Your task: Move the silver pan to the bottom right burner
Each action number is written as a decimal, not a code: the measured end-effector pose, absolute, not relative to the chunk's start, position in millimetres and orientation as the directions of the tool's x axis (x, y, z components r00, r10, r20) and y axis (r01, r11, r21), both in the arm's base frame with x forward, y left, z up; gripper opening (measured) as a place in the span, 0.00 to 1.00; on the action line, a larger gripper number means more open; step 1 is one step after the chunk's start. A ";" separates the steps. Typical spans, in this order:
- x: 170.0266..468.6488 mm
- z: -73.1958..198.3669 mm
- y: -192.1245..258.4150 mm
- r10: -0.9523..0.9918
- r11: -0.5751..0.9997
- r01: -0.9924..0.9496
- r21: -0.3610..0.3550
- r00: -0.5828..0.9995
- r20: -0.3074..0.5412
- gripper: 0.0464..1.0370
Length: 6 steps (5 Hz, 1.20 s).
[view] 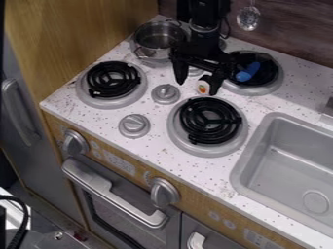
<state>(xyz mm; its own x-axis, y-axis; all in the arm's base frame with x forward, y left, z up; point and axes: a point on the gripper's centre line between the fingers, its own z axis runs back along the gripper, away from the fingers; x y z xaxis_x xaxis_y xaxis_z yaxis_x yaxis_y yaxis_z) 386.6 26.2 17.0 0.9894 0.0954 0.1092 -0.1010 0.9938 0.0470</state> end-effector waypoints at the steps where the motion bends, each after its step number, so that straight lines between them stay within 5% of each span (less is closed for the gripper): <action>1: 381.0 -0.2 26.5 0.097 0.994 -0.100 0.050 0.993 0.062 0.96; 3: 421.7 7.9 64.7 0.125 0.989 -0.133 0.059 0.984 0.126 0.96; 6: 476.4 22.1 135.3 0.128 0.975 -0.183 0.127 0.926 0.354 0.96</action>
